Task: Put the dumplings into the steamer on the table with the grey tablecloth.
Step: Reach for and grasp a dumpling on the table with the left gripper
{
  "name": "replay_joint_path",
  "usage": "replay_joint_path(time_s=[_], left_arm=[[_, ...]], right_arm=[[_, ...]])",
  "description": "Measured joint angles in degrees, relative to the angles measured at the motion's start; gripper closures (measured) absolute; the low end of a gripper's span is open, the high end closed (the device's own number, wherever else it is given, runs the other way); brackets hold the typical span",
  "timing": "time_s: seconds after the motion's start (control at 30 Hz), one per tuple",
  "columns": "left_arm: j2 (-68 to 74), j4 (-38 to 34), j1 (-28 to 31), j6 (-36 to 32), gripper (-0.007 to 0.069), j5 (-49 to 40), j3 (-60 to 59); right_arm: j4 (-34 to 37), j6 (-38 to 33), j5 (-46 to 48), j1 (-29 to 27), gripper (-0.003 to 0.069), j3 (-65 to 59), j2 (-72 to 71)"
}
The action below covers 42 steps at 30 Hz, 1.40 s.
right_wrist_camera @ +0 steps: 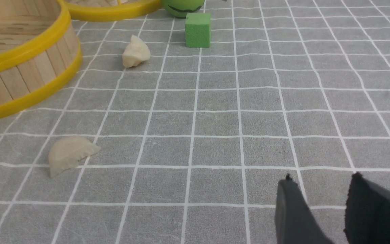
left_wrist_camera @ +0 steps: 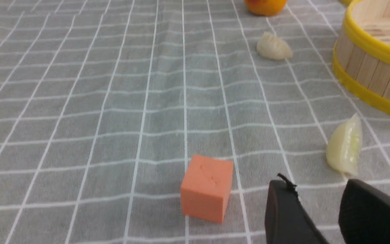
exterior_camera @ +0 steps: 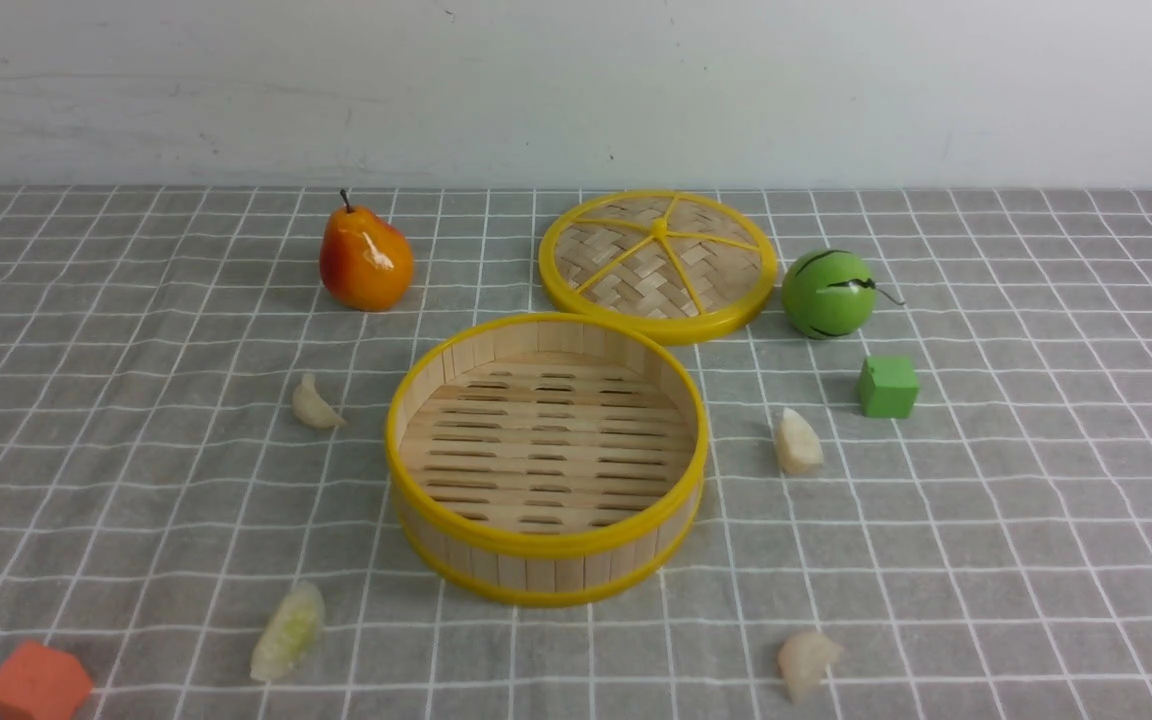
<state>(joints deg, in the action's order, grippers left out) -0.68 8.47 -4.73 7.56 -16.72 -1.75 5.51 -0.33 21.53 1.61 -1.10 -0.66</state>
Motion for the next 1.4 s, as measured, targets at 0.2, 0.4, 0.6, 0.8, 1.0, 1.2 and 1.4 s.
replay_joint_path(time_s=[0.2,0.4,0.6,0.8,1.0,1.2,1.4], left_arm=[[0.0,0.0,0.0,0.0,0.0387,7.0,0.0],[0.0,0.0,0.0,0.0,0.0387,12.6,0.0],[0.0,0.0,0.0,0.0,0.0387,26.9,0.0],[0.0,0.0,0.0,3.2,0.0387,39.6,0.0],[0.0,-1.8,0.0,21.2,0.0447,41.5,4.3],[12.2,-1.6,0.0,20.6,0.0638,25.9,25.5],[36.8,-1.9,0.0,22.3,0.0638,19.0,36.0]], right_arm=[[-0.2,0.0,-0.1,0.0,0.0419,0.0,0.0],[-0.6,0.0,-5.5,0.0,0.0419,-0.5,0.0],[-0.2,0.8,-23.6,0.0,0.0419,-0.5,0.0],[2.5,8.5,-39.2,0.0,0.0419,-0.5,0.0],[5.0,15.0,-43.7,0.0,0.0508,2.0,0.1],[2.9,9.4,-32.6,0.0,0.0673,17.1,7.5],[2.9,-0.5,-19.2,0.0,0.0663,25.1,25.6]])
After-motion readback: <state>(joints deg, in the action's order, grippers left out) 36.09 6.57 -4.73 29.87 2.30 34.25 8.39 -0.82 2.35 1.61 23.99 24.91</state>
